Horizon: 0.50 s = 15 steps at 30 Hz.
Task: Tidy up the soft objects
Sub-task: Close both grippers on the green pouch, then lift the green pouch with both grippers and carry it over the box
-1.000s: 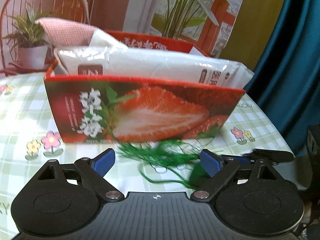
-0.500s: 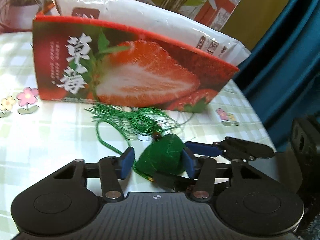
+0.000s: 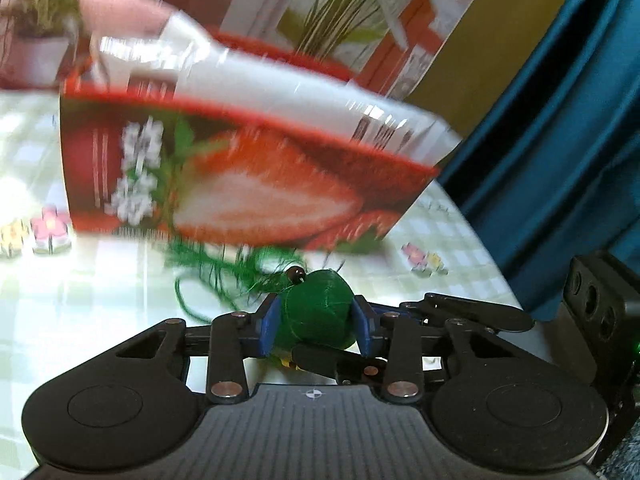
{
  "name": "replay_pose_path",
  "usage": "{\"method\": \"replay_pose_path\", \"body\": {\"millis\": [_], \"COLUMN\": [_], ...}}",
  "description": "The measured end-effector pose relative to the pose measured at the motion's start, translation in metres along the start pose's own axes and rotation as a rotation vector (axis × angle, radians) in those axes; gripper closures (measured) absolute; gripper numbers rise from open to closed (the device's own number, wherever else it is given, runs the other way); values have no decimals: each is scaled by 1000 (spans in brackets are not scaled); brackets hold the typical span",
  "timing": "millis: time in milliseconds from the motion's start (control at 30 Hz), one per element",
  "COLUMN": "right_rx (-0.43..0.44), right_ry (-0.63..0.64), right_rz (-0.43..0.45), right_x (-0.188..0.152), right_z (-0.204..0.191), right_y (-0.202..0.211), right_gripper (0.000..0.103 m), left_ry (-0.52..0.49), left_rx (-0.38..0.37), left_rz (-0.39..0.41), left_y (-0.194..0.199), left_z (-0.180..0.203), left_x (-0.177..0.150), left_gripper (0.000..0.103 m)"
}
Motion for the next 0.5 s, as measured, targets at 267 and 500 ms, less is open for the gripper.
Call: {"method": "replay_pose_path", "body": {"millis": [267,500], "right_rx": [-2,20], "right_ry": [35,113], "right_rz": [162,324], "right_x": [43,100], "right_z": [-7,-23], "right_y": [31,58], "right_gripper": [53,53], "left_ry": [-95,-196], "left_rx": [-39,-52], "left_rz": [172,371], "left_y": [37,75], "left_z": [27,48], "left_x": [50,101], "left_gripper": [63,63]}}
Point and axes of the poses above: each gripper's, at about its wrist camera, not at the fingertips, and y roughly against the way its jaws point, z to its right, x to its top, the point moved 3 cm from there along -y, roughly the way its jaws point, and after that the axes turned 7 degrees about z, right-handed, at the moved point
